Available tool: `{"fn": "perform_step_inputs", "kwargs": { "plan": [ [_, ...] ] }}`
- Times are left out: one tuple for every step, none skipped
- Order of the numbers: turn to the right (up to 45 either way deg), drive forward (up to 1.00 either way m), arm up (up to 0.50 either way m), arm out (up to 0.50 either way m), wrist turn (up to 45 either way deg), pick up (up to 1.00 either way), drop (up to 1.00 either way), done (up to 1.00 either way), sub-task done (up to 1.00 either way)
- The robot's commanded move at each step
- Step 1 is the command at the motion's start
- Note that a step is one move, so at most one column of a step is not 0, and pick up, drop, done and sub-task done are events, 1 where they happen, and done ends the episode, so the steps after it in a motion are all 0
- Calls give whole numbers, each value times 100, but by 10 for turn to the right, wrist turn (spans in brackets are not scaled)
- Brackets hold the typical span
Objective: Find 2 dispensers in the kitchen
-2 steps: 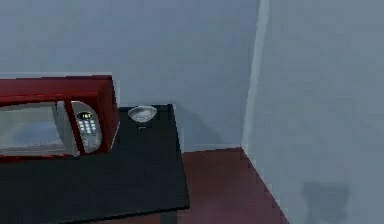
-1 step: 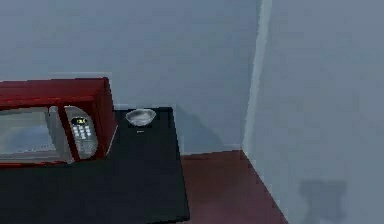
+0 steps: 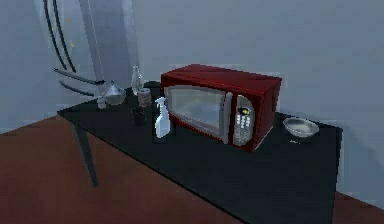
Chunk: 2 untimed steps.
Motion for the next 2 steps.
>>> {"fn": "perform_step_inputs", "kwargs": {
  "plan": [
    [0,0,0,0,0,0,0,0,100],
    [-450,0,0,0,0,0,0,0,0]
  ]
}}
